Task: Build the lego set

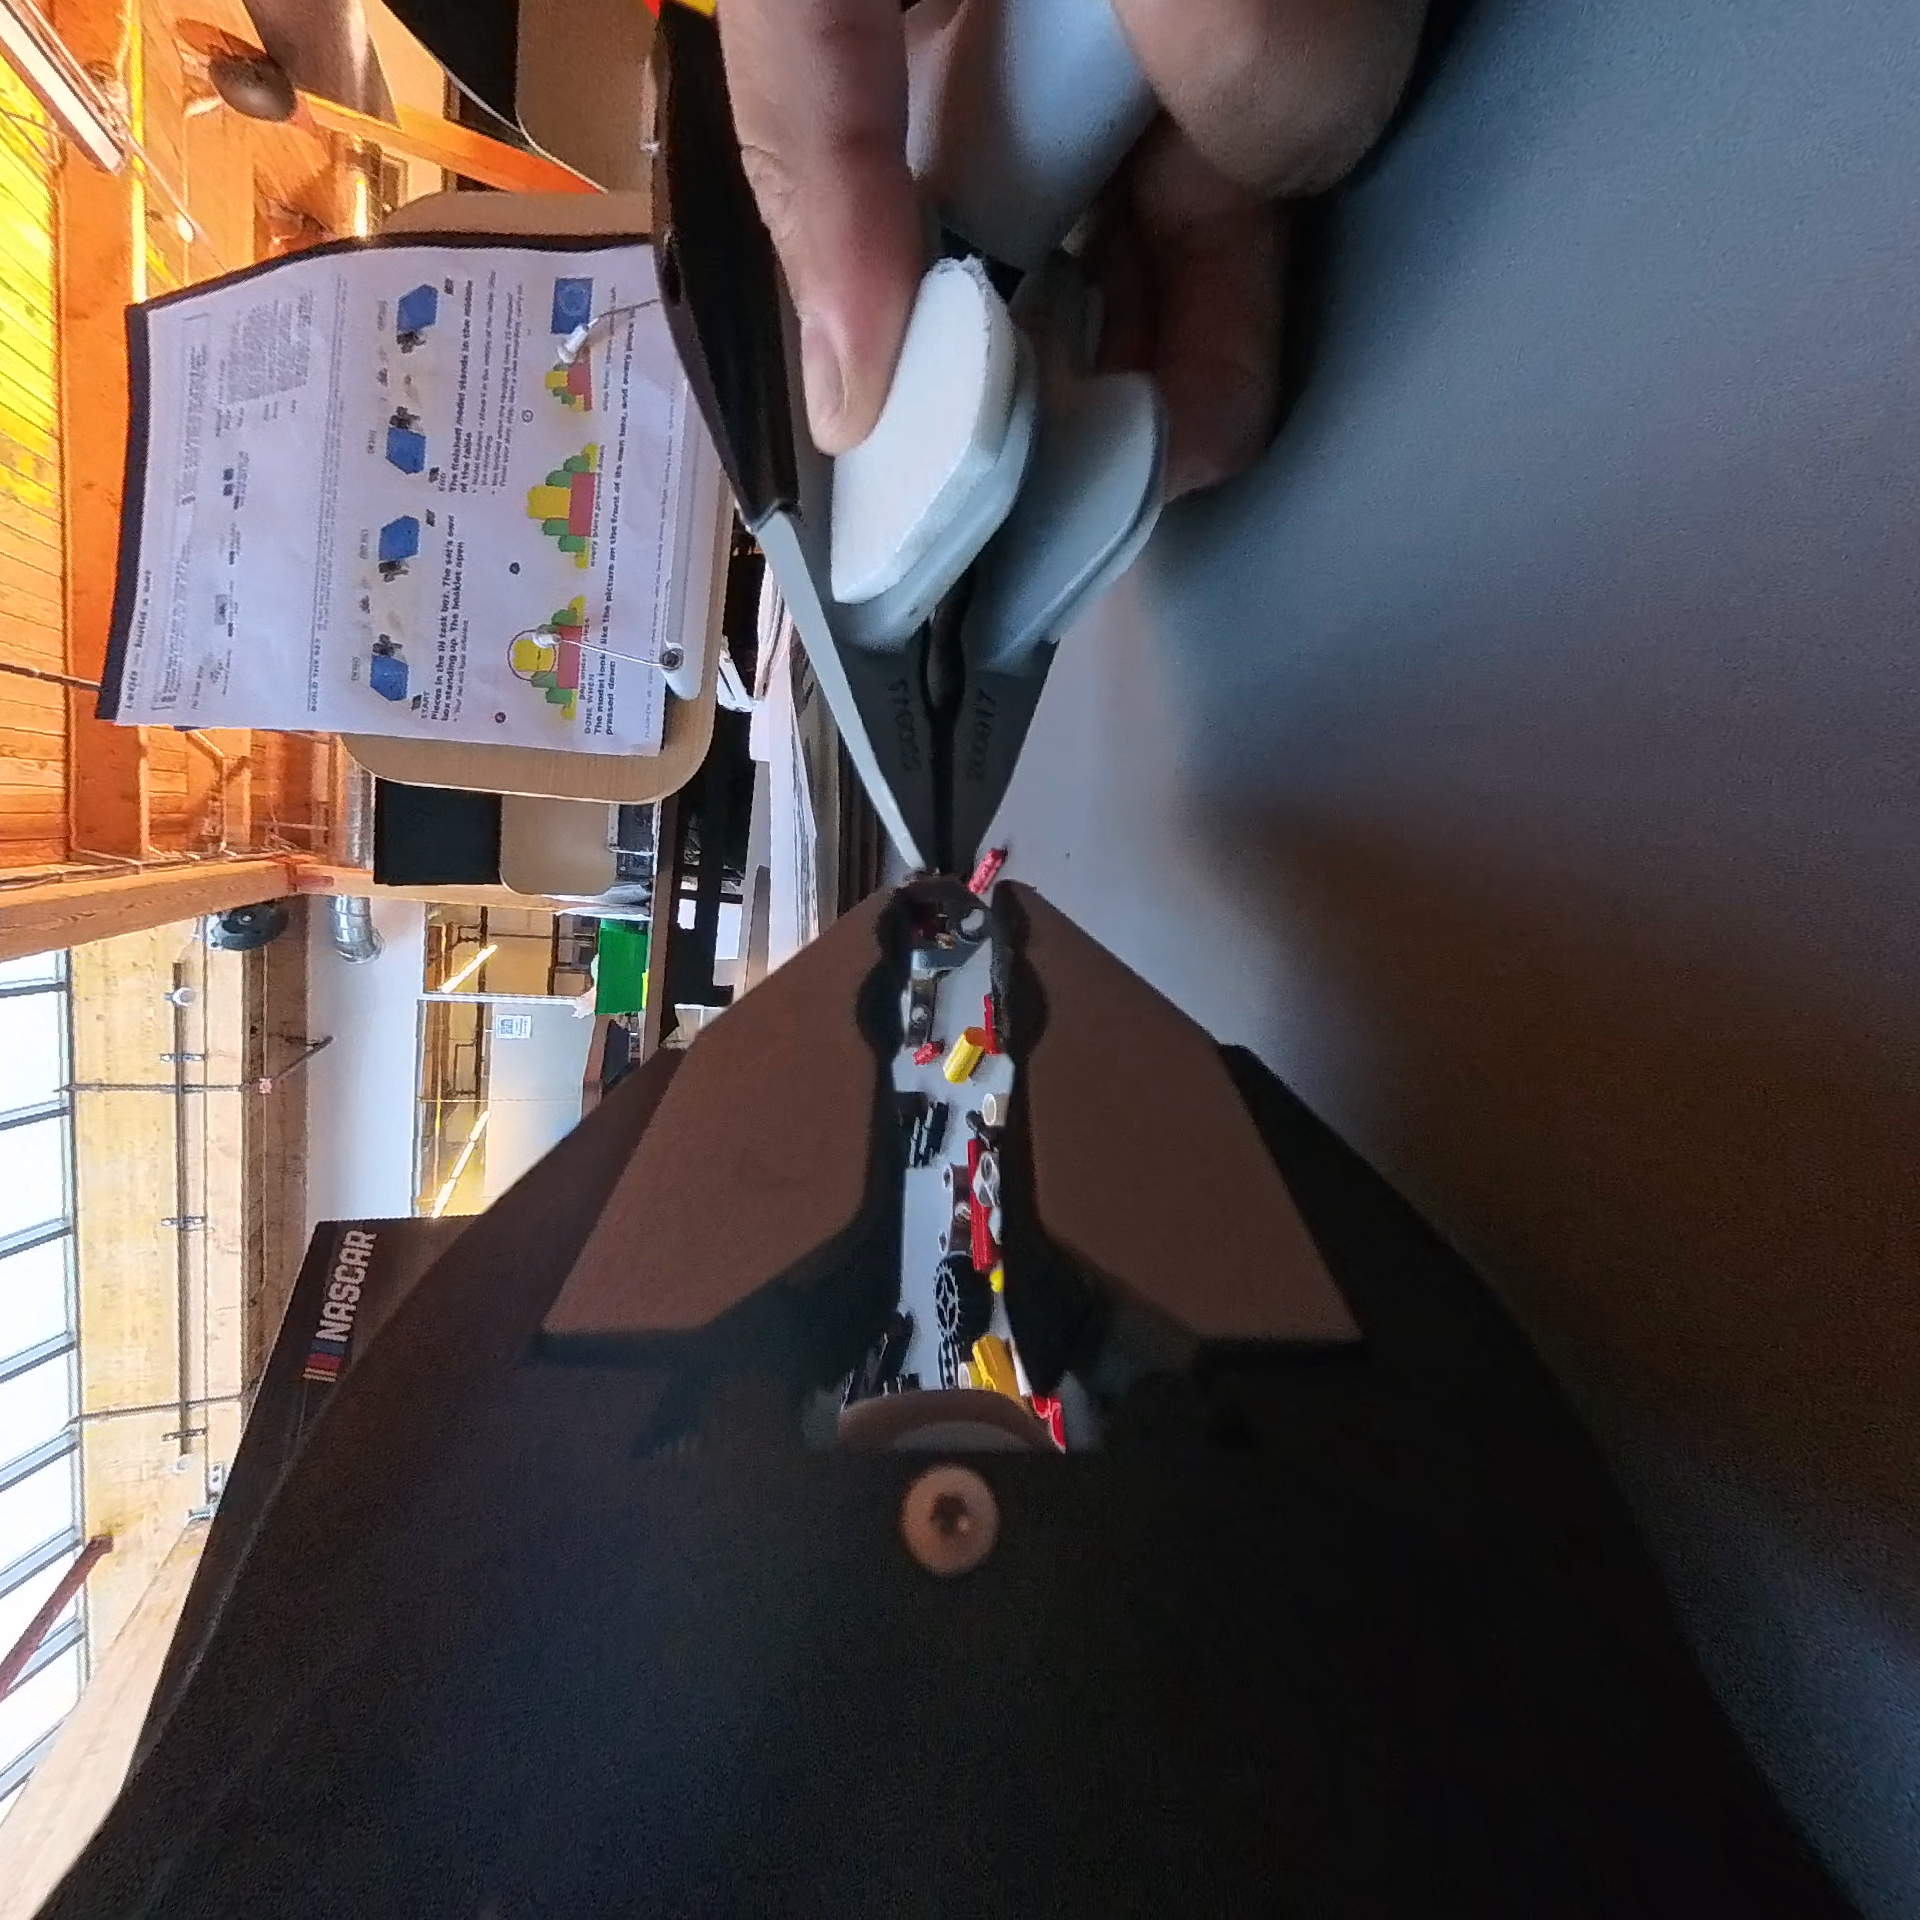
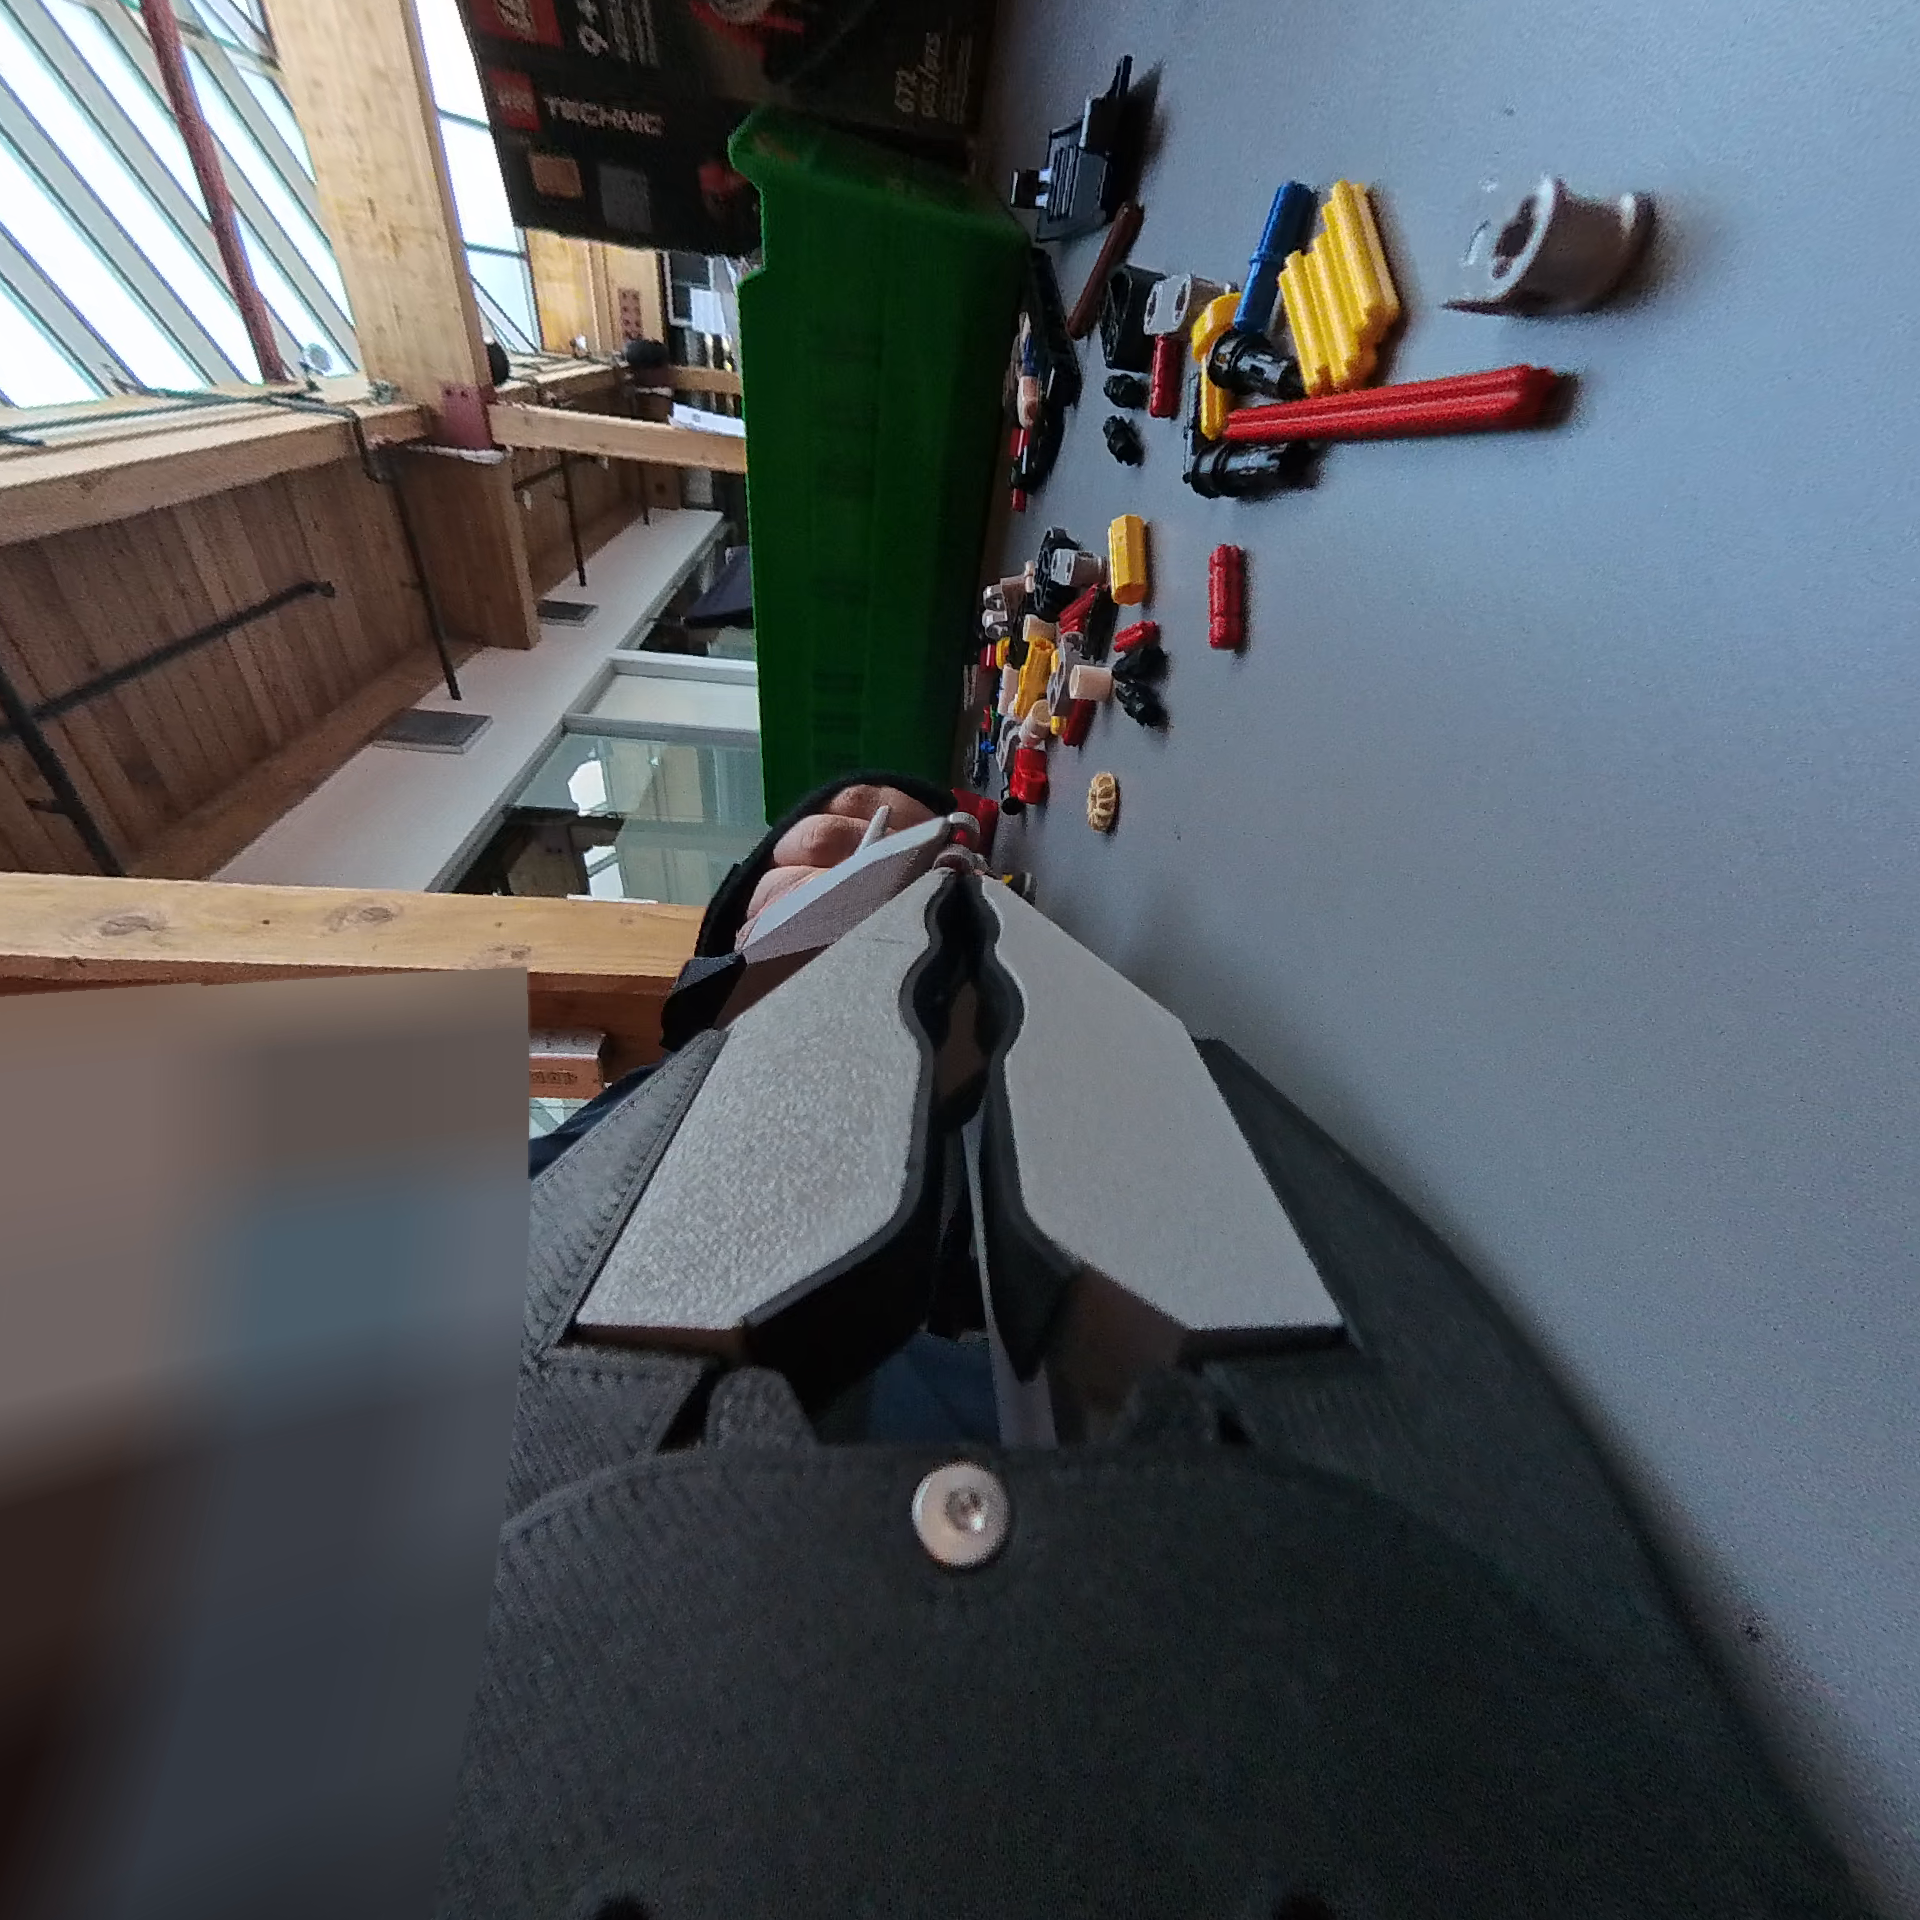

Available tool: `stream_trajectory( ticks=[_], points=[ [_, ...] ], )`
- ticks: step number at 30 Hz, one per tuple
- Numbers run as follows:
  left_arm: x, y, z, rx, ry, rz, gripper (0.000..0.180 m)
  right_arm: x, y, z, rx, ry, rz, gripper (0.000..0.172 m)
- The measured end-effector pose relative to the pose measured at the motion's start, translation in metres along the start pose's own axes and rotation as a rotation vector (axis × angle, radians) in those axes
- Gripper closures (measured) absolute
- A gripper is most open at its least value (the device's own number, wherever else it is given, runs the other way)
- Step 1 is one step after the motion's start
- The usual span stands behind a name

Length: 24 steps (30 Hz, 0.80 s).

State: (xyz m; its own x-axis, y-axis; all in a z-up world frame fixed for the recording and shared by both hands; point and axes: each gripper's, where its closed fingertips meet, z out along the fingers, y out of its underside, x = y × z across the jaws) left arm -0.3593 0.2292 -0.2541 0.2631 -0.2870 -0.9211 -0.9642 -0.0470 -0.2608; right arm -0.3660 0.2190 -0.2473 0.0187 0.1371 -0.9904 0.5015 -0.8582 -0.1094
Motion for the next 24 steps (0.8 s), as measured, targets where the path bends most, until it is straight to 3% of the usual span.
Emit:
stream_trajectory(
  ticks=[1, 6, 8, 11, 13, 14, 15, 19, 24],
  points=[
    [0.000, 0.001, 0.000, -0.001, 0.005, -0.001, 0.170, 0.001, 0.000, 0.001, -0.010, 0.010, -0.003, 0.172],
    [0.001, 0.006, 0.000, -0.009, 0.016, -0.010, 0.169, 0.003, -0.002, 0.005, -0.050, 0.047, -0.035, 0.172],
    [-0.004, 0.007, 0.001, 0.031, 0.064, -0.149, 0.169, -0.001, -0.005, 0.005, -0.062, 0.041, -0.112, 0.172],
    [-0.025, -0.005, -0.004, 0.228, 0.193, -0.551, 0.168, -0.024, -0.009, 0.000, -0.053, -0.013, -0.381, 0.172],
    [-0.030, -0.014, -0.008, 0.315, 0.292, -0.726, 0.168, -0.036, 0.001, -0.010, -0.044, -0.010, -0.668, 0.172],
    [-0.026, -0.022, -0.009, 0.332, 0.355, -0.772, 0.168, -0.041, 0.008, -0.018, -0.035, -0.003, -0.810, 0.172],
    [-0.022, -0.032, -0.011, 0.354, 0.416, -0.799, 0.168, -0.047, 0.014, -0.027, -0.020, 0.008, -0.935, 0.156],
    [0.002, -0.071, -0.012, 0.379, 0.653, -0.856, 0.168, -0.056, 0.032, -0.058, -0.014, 0.194, -1.428, 0.150],
    [0.020, -0.088, -0.003, 0.300, 0.866, -0.979, 0.167, -0.041, 0.058, -0.081, -0.195, 0.384, -1.684, 0.159]
  ],
)
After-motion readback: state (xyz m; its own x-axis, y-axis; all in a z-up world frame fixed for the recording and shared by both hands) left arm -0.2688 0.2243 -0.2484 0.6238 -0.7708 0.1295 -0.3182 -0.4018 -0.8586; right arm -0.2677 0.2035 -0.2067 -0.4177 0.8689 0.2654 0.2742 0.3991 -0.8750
